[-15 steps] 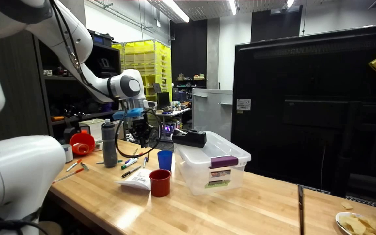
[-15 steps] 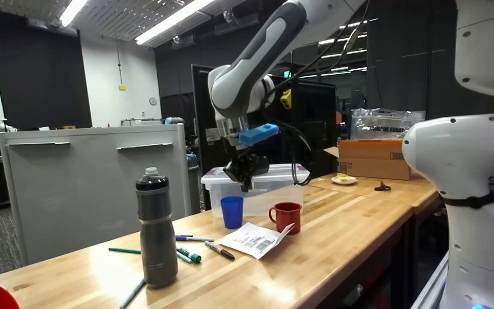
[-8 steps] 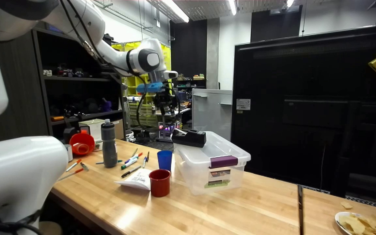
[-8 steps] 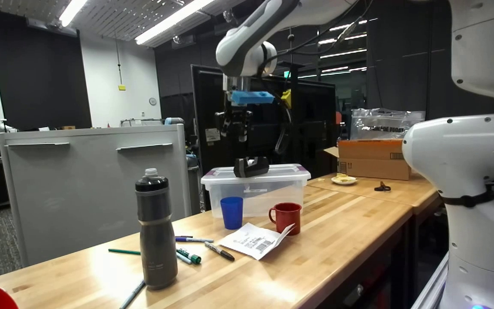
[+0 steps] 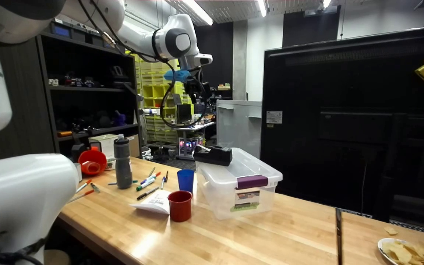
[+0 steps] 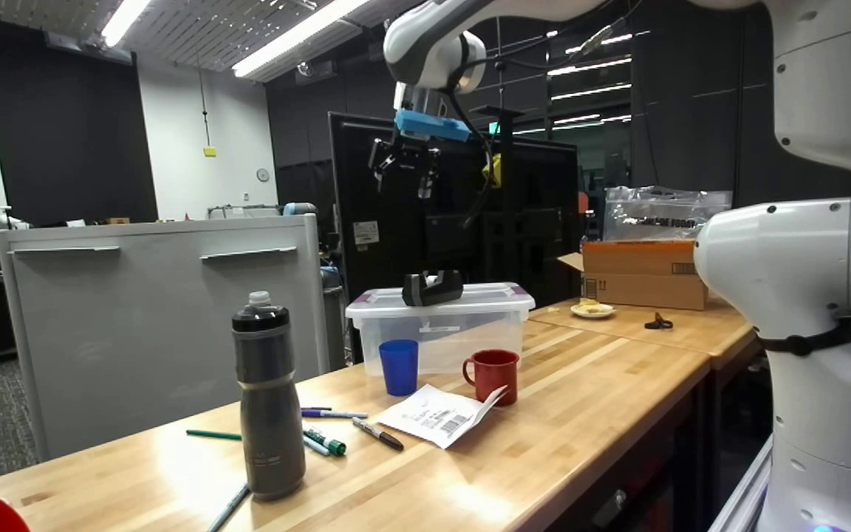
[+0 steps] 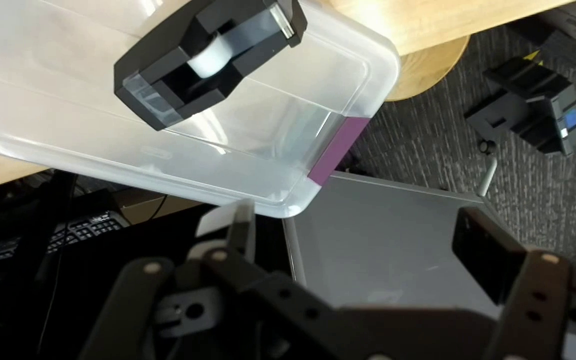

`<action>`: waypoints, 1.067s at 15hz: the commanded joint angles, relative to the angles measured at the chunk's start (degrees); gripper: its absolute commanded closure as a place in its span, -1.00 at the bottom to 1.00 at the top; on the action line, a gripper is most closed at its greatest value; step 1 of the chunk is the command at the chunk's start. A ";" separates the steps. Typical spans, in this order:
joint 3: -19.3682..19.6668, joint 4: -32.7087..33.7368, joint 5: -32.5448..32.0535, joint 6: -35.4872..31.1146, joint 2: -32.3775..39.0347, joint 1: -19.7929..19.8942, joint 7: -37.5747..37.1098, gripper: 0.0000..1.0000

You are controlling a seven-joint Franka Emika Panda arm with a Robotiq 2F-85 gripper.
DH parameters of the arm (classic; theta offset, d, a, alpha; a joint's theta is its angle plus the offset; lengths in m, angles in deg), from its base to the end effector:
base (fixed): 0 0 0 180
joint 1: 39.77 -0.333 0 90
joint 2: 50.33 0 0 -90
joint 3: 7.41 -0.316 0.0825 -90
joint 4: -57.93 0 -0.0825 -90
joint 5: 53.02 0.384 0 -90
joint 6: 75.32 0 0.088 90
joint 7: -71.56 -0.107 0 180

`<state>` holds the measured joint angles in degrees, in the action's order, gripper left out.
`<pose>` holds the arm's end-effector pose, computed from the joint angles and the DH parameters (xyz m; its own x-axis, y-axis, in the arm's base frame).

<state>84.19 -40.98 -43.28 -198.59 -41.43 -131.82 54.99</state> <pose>0.5974 0.0547 0.6086 0.8653 -0.3059 0.3971 -0.2762 -0.9521 -0.1315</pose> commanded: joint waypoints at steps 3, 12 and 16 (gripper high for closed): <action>-0.39 -0.01 0.00 0.00 -0.05 -0.01 -0.57 -1.00; -0.42 -0.02 0.00 0.00 -0.07 0.00 -0.71 -1.00; -0.42 -0.02 0.00 0.00 -0.07 0.00 -0.72 -1.00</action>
<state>83.77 -41.00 -43.28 -198.59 -41.50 -131.82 54.28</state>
